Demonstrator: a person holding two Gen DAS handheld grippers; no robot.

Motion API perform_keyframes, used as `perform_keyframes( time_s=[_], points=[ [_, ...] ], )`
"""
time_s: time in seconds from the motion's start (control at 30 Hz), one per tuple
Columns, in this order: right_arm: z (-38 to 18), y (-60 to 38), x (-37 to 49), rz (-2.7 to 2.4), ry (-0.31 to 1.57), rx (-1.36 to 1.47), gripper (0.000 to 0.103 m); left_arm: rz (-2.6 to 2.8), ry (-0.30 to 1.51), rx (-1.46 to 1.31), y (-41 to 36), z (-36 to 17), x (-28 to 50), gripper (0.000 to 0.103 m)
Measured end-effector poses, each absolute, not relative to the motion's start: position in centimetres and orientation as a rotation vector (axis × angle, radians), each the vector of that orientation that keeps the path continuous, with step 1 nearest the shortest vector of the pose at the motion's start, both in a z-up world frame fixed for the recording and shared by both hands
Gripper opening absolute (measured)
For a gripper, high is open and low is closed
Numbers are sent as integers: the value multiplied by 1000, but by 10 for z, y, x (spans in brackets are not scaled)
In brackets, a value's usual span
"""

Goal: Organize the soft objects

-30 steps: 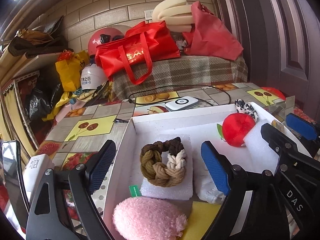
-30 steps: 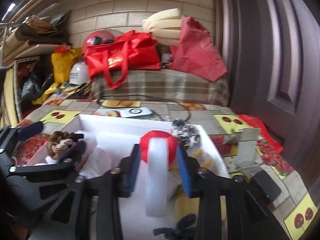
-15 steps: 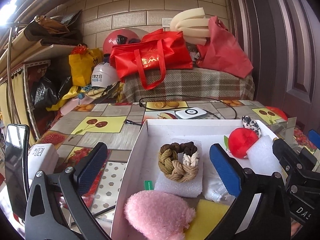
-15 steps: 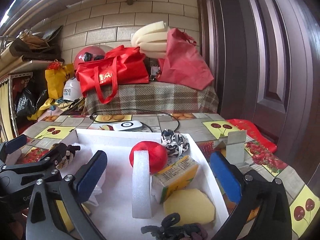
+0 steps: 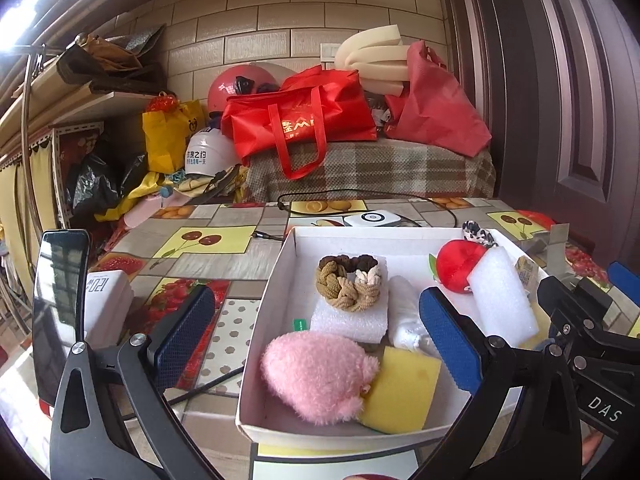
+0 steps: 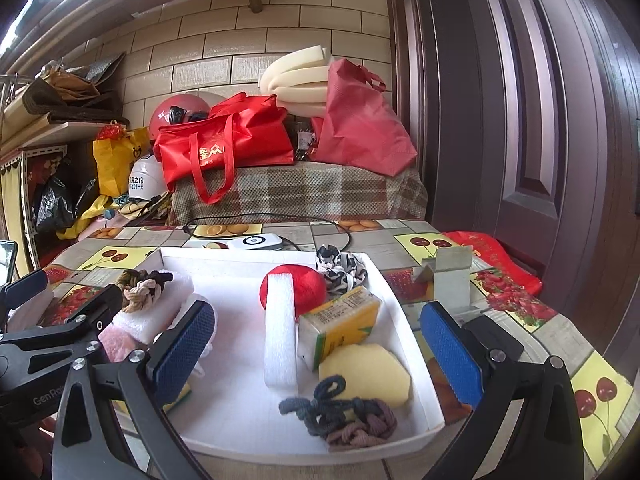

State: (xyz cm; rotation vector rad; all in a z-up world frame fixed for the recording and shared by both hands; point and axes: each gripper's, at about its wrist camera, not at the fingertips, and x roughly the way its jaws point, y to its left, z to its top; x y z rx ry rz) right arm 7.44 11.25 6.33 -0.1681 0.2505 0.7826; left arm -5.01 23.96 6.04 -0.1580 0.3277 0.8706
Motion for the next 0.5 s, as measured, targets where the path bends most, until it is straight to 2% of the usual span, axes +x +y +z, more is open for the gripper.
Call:
perform_keyframes(
  time_s=[0.5],
  points=[
    [61, 68, 45, 796, 271, -159, 103, 825, 356, -163, 192, 57, -86, 103]
  ],
)
